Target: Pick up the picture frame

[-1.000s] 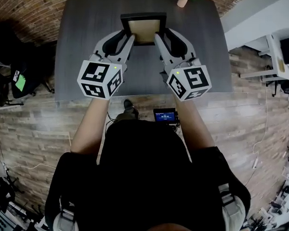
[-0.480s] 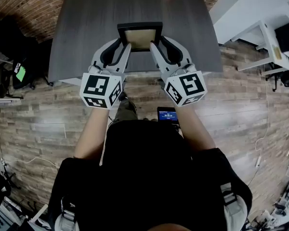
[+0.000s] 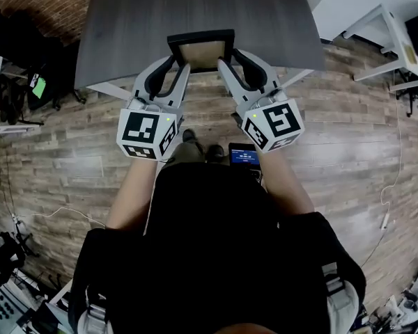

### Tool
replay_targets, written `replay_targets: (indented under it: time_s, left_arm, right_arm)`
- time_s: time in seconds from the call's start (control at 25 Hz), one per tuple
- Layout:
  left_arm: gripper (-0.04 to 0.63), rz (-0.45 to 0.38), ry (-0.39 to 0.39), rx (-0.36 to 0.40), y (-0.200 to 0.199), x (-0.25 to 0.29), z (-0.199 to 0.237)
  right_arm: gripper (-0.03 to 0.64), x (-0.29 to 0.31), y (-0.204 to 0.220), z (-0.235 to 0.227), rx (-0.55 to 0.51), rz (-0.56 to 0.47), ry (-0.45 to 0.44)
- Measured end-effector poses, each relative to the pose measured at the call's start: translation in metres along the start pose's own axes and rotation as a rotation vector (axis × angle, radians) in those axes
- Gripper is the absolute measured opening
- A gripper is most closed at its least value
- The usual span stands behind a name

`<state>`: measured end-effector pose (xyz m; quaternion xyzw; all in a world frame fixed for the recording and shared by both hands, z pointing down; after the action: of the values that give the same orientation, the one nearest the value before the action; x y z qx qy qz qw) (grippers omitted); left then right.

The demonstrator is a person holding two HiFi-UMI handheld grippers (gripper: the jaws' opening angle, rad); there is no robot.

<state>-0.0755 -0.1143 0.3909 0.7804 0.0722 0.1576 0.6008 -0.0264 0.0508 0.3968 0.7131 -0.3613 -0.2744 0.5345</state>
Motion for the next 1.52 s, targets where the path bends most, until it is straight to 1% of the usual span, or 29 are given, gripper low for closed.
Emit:
replay_targets:
  time_s: [0.2, 0.52, 0.64, 0.76, 0.92, 1.0, 1.08, 1.28, 1.4, 1.52]
  left_arm:
    - [0.104, -0.01, 0.018, -0.026, 0.008, -0.022, -0.007]
    - [0.104, -0.032, 0.09, -0.053, 0.024, -0.062, 0.005]
    - [0.104, -0.047, 0.097, -0.062, 0.027, -0.087, 0.019]
    - [0.104, -0.055, 0.095, -0.078, 0.037, -0.118, 0.042]
    - [0.104, -0.044, 0.115, -0.106, 0.061, -0.155, 0.071]
    - [0.104, -0.042, 0.125, -0.124, 0.072, -0.169, 0.081]
    - [0.104, -0.042, 0.131, -0.135, 0.079, -0.178, 0.086]
    - [0.104, -0.031, 0.167, -0.155, 0.094, -0.188, 0.084]
    - [0.104, -0.029, 0.167, -0.167, 0.096, -0.189, 0.081]
    - [0.104, -0.033, 0.158, -0.161, 0.092, -0.191, 0.077]
  right_arm:
    - [0.127, -0.019, 0.019, 0.021, 0.021, 0.021, 0.017]
    - [0.127, -0.025, 0.034, 0.068, -0.016, 0.073, 0.084]
    - [0.127, -0.019, 0.038, 0.095, -0.004, 0.083, 0.083]
    - [0.127, -0.004, 0.046, 0.13, -0.002, 0.095, 0.075]
    - [0.127, 0.013, 0.067, 0.177, 0.0, 0.104, 0.1]
    - [0.127, 0.019, 0.08, 0.193, 0.007, 0.121, 0.114]
    - [0.127, 0.021, 0.089, 0.203, 0.016, 0.138, 0.128]
    - [0.127, 0.015, 0.102, 0.216, 0.03, 0.155, 0.165]
    - [0.127, 0.012, 0.102, 0.216, 0.023, 0.162, 0.156]
    - [0.127, 0.008, 0.1, 0.215, 0.022, 0.157, 0.143]
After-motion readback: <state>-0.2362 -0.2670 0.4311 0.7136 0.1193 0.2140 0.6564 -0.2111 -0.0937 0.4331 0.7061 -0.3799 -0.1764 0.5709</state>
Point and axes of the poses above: the fingertips, and each gripper's own axes: x forward along the fingers, z to its left, y out of its underside, the point moved 7 cm from there along -x, backward along the fingers, and after that the axes turned 11 degrees about x, right-handed, at the moved point
